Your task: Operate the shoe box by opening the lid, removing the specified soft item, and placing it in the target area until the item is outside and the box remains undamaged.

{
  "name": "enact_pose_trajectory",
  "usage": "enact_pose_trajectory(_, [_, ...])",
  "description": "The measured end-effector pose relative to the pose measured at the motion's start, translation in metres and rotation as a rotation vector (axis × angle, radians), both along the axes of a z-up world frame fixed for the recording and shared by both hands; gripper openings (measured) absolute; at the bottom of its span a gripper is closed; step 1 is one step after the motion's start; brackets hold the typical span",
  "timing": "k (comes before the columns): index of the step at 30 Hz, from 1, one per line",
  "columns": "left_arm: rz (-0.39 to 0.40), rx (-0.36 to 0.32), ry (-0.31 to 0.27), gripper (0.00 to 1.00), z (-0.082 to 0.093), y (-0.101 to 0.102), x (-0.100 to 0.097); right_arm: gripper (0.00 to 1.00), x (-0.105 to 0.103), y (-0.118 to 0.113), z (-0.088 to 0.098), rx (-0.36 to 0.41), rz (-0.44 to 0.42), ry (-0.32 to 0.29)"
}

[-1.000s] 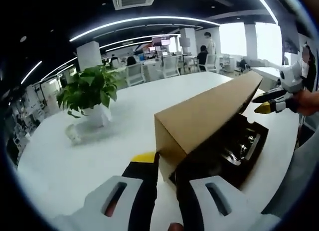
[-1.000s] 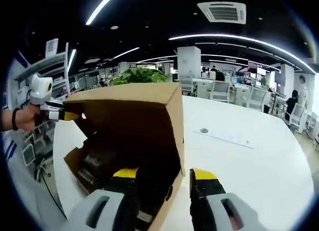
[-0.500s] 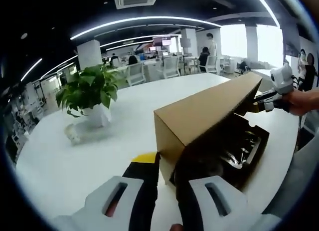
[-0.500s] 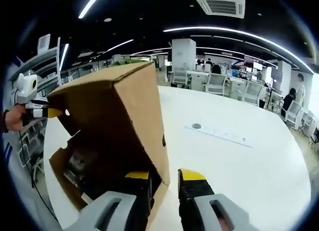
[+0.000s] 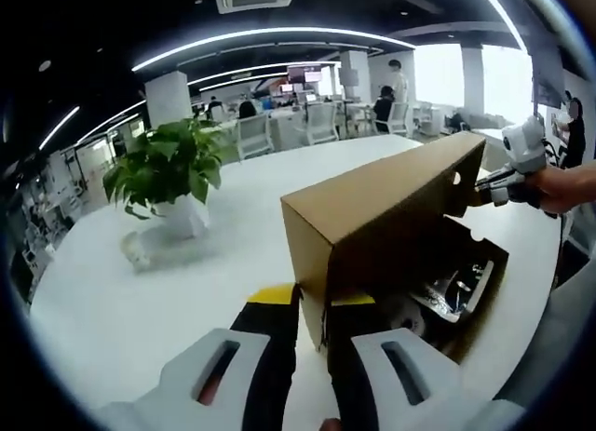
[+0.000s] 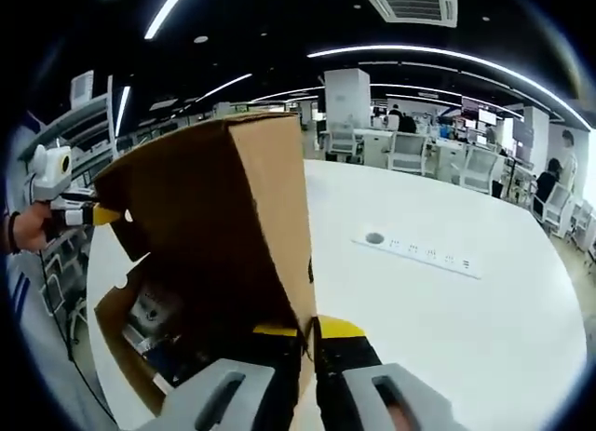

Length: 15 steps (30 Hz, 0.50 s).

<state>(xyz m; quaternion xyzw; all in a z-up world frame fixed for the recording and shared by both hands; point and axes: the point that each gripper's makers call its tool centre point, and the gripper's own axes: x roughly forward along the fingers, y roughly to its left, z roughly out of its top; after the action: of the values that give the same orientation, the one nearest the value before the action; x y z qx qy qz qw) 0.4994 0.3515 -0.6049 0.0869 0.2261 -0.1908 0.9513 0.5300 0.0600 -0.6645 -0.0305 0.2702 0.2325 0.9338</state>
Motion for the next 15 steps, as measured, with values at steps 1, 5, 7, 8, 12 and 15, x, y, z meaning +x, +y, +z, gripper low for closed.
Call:
enact_pose_trajectory(1, [0.004, -0.002, 0.001, 0.08, 0.0, 0.0, 0.001, 0.0, 0.001, 0.0, 0.0, 0.0, 0.002, 0.0])
enact_pose_trajectory(5, [0.023, -0.017, 0.004, 0.08, 0.0, 0.002, 0.007, 0.0, 0.003, 0.0, 0.001, -0.006, 0.014, 0.001])
enact_pose_trajectory(7, [0.029, -0.02, 0.005, 0.07, 0.0, 0.002, 0.01, 0.0, 0.004, 0.0, 0.001, -0.008, 0.019, 0.002])
enact_pose_trajectory(8, [0.031, -0.02, 0.006, 0.07, 0.0, 0.002, 0.012, 0.0, 0.005, 0.0, 0.001, -0.012, 0.023, 0.002])
enact_pose_trajectory(12, [0.039, -0.028, 0.01, 0.07, -0.001, 0.004, 0.019, 0.0, 0.008, 0.001, 0.001, -0.012, 0.025, 0.004])
enact_pose_trajectory(15, [0.046, -0.037, 0.013, 0.07, -0.002, 0.005, 0.025, 0.0, 0.01, 0.001, 0.001, -0.01, 0.024, 0.005])
